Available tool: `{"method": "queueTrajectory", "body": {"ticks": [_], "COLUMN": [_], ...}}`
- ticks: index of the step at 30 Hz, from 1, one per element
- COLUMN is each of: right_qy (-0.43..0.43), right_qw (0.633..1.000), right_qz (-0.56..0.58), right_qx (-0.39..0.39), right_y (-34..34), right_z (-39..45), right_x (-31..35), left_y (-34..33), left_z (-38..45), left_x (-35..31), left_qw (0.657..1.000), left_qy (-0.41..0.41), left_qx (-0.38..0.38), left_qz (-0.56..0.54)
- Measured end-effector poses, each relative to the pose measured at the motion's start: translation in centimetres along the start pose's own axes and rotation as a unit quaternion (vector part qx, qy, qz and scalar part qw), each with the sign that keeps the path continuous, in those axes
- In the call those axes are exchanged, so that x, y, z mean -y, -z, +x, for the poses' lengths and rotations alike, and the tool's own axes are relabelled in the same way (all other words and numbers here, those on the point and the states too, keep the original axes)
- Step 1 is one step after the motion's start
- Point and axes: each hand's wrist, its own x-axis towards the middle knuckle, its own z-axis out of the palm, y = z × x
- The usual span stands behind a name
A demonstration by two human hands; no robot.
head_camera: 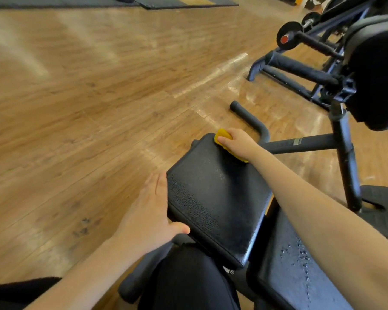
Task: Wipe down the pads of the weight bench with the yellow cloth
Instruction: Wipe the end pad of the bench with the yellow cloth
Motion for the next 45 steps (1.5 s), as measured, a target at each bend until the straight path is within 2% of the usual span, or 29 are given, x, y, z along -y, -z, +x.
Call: {"method": "queueTrajectory", "body": {"ticks": [3, 9, 15, 21, 26, 30, 33, 35, 38, 40, 43, 45], "right_qy": [0.007, -0.054, -0.127, -0.175, -0.194, -0.188, -0.114, -0.039, 0.032, 0.037, 0.049, 0.102], "right_qw": [0.999, 0.995, 0.985, 0.977, 0.961, 0.951, 0.954, 0.974, 0.998, 0.997, 0.987, 0.968], "right_qz": [0.044, 0.078, 0.092, 0.079, 0.121, 0.141, 0.161, 0.133, 0.026, -0.05, -0.132, -0.193], "right_qx": [0.005, -0.01, -0.064, -0.09, -0.158, -0.203, -0.227, -0.178, -0.037, 0.039, 0.081, 0.124], "right_y": [-0.2, -0.2, 0.0, -0.4, -1.5, -0.9, 1.5, 2.6, 1.8, 0.5, -0.4, -1.7], "right_z": [0.9, -3.4, -7.9, -8.9, -9.9, -10.1, -9.0, -6.7, -2.2, 0.3, 1.4, 0.4], "right_x": [1.4, -3.8, -7.2, -6.1, -5.2, -4.9, -2.9, 0.0, 3.9, 5.1, 6.4, 8.0], "left_y": [0.1, 0.5, 0.4, 0.7, 0.8, 0.7, 0.6, 0.5, 0.4, 0.5, 0.9, 1.1], "left_z": [0.0, 0.1, 0.1, -0.3, -0.4, -0.6, -0.6, -0.6, -0.8, -0.8, -0.8, -0.8], "left_x": [0.2, 0.5, 0.1, -0.2, -0.4, -0.2, -0.4, -0.6, 0.0, 0.8, 1.8, 2.4], "left_qw": [1.0, 1.0, 1.0, 0.999, 1.0, 0.999, 0.999, 0.999, 0.999, 0.998, 0.998, 0.998], "left_qy": [-0.003, 0.005, 0.004, 0.007, 0.002, 0.001, -0.004, -0.01, -0.015, -0.003, 0.013, 0.023], "left_qx": [-0.001, 0.016, 0.023, 0.03, 0.028, 0.031, 0.021, 0.015, 0.014, 0.005, -0.016, -0.016], "left_qz": [0.001, -0.003, -0.011, -0.012, -0.012, -0.02, -0.037, -0.036, -0.046, -0.062, -0.065, -0.061]}}
